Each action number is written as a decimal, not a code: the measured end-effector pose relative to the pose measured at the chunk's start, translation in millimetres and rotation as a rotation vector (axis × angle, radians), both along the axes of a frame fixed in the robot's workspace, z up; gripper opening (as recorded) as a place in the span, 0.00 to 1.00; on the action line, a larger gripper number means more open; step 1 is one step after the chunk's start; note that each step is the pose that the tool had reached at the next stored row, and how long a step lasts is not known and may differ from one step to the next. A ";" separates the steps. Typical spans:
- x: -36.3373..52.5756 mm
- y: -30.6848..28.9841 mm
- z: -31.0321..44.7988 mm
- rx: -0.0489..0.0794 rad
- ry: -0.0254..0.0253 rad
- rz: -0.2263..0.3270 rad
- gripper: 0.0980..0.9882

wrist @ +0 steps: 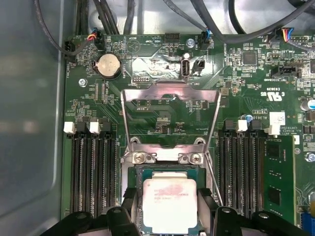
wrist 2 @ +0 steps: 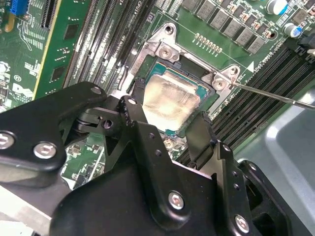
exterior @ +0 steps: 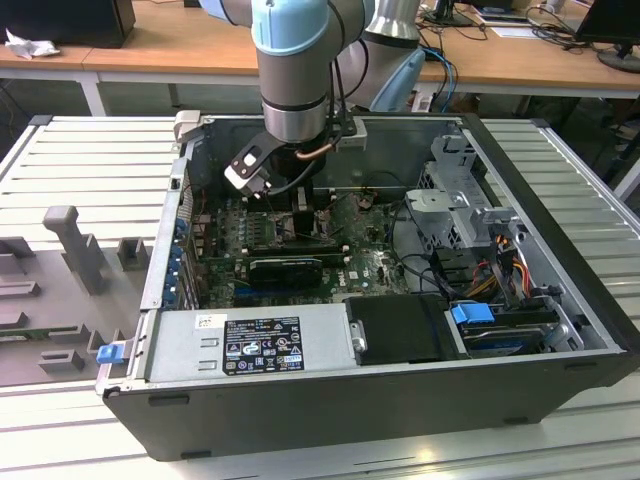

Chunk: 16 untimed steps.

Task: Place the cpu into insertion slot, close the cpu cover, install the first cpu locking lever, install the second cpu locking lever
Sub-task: 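Place the cpu into insertion slot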

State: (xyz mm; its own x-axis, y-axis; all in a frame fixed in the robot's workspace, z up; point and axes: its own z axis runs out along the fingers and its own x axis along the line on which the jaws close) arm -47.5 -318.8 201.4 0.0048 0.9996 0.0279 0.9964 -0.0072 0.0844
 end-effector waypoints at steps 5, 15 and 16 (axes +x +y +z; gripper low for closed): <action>0.0 0.6 -0.3 0.002 0.0001 0.000 0.56; 0.0 -0.5 9.6 -0.004 0.0000 0.000 0.27; 0.0 -0.5 9.7 -0.004 0.0000 0.000 0.20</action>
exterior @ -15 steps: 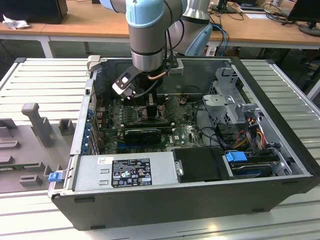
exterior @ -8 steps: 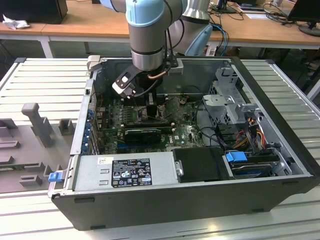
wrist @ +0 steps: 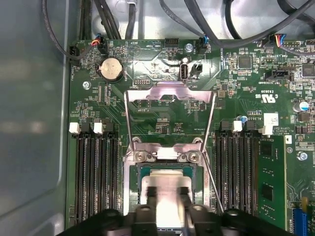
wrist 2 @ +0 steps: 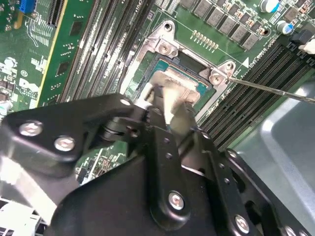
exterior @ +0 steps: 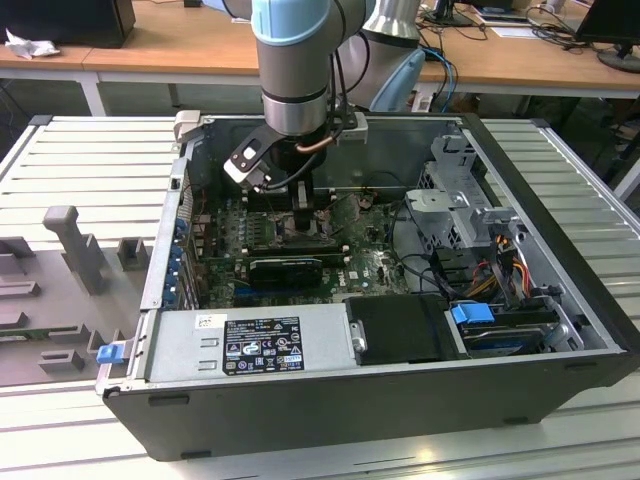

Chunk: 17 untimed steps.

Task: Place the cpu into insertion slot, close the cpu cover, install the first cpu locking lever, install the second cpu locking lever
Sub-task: 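Place the cpu into insertion slot, then close the cpu cover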

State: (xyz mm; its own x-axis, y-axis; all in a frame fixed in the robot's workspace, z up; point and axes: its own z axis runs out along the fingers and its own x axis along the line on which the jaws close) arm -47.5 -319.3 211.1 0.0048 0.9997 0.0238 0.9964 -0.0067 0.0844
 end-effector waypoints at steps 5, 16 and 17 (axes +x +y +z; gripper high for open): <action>0.0 0.0 1.0 0.000 0.0001 0.000 0.01; 4.9 0.0 7.3 -0.003 0.0008 0.000 0.01; 4.9 0.0 7.8 -0.003 0.0009 0.000 0.01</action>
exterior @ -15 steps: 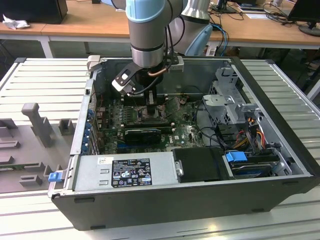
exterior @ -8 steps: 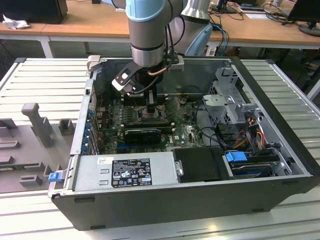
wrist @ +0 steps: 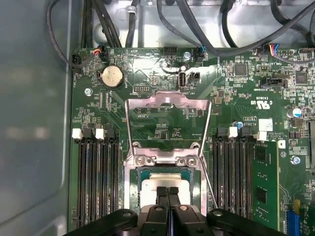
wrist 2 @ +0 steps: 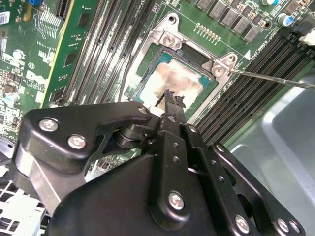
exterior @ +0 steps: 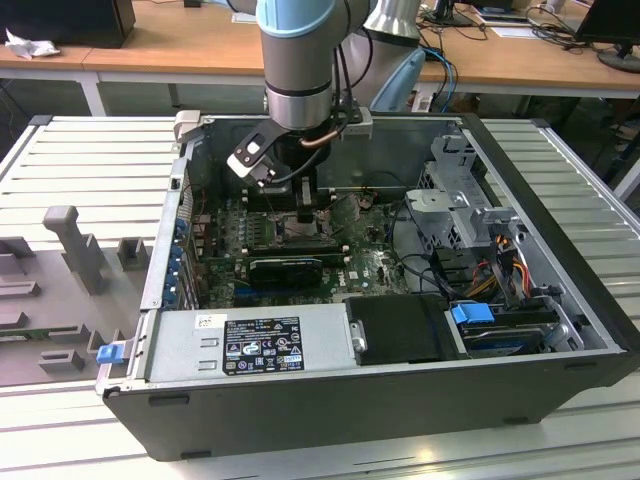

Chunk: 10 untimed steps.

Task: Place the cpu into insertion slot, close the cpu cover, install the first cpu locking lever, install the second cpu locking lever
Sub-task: 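Close the cpu cover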

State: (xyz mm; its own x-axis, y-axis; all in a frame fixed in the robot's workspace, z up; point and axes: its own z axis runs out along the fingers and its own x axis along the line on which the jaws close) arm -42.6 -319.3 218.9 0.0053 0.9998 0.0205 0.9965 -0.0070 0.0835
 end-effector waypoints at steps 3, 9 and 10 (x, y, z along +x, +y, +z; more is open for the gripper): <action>0.1 0.0 6.5 0.000 0.0000 0.000 0.01; 0.9 -0.2 18.9 0.000 0.0000 -0.002 0.01; 6.2 -0.2 18.8 0.000 0.0019 -0.002 0.01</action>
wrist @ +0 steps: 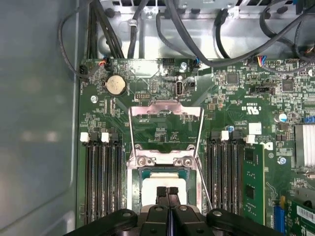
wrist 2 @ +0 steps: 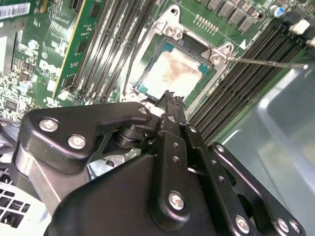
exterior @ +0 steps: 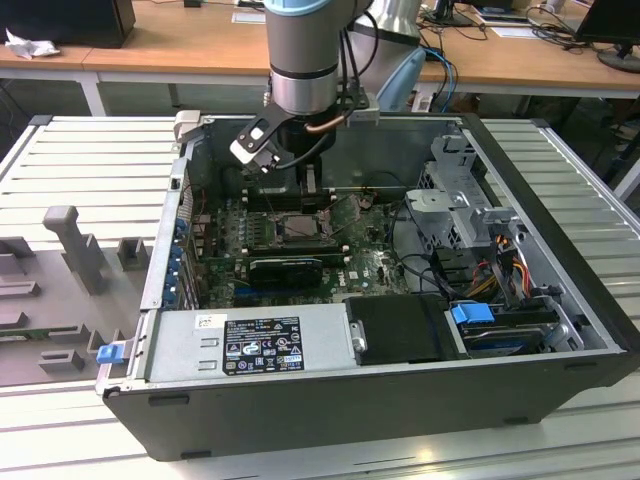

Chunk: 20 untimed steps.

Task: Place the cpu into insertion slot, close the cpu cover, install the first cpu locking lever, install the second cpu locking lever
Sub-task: 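Close the cpu cover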

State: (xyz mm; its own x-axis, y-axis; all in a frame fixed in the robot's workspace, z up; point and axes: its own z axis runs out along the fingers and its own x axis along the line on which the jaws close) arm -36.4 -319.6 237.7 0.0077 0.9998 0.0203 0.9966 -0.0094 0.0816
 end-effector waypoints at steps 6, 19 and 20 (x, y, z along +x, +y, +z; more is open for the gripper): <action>3.9 0.0 0.0 0.000 0.0006 0.000 0.01; 6.6 0.0 9.3 0.000 0.0006 0.000 0.01; 6.6 0.0 12.2 0.000 0.0005 0.000 0.01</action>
